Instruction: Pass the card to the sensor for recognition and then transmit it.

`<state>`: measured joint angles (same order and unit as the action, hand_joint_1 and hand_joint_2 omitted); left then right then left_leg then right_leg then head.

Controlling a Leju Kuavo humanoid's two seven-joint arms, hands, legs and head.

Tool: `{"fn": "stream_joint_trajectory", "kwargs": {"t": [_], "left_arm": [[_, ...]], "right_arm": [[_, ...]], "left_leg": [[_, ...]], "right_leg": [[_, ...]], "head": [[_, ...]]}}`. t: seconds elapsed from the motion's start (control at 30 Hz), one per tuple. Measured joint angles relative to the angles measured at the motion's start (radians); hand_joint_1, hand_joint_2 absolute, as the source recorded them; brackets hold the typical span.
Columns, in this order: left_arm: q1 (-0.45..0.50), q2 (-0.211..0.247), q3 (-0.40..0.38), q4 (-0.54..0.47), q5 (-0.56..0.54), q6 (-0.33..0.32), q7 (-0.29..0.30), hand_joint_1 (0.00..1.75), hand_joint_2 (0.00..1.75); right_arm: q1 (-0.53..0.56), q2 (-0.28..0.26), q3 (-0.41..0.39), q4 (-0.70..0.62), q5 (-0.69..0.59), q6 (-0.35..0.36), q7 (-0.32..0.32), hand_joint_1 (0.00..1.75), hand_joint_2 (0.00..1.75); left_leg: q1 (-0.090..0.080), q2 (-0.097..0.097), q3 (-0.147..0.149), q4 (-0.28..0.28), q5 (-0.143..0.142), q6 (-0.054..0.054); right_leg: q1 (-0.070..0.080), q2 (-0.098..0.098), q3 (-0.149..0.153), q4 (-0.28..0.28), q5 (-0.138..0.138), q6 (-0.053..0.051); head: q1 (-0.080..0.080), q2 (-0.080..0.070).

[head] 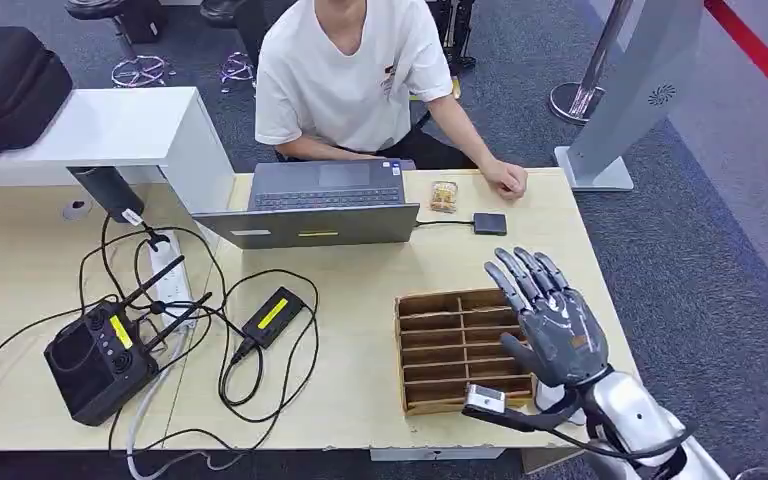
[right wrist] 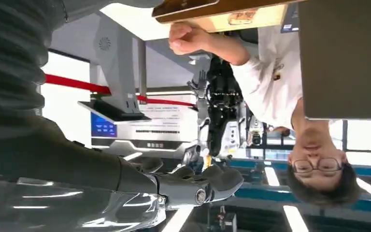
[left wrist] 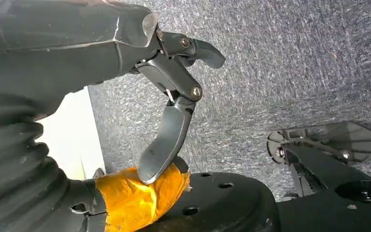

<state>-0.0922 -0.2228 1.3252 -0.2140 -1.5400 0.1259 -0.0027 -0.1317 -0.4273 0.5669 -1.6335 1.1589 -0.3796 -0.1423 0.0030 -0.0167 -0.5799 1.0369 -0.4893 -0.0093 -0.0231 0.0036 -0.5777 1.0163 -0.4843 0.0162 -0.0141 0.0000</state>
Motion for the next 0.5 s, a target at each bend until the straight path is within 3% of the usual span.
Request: {"fn": "stream_joint_trajectory", "kwargs": {"t": [0.5], "left_arm": [[0.000,0.000,-0.001,0.000,-0.001,-0.001,0.000,0.00,1.75]], "right_arm": [[-0.041,-0.001,0.047,0.036,0.000,0.003,-0.001,0.00,1.75]], "left_leg": [[0.000,0.000,0.000,0.000,0.000,0.000]], "right_leg": [[0.000,0.000,0.000,0.000,0.000,0.000]], "head": [[0.000,0.000]]}}
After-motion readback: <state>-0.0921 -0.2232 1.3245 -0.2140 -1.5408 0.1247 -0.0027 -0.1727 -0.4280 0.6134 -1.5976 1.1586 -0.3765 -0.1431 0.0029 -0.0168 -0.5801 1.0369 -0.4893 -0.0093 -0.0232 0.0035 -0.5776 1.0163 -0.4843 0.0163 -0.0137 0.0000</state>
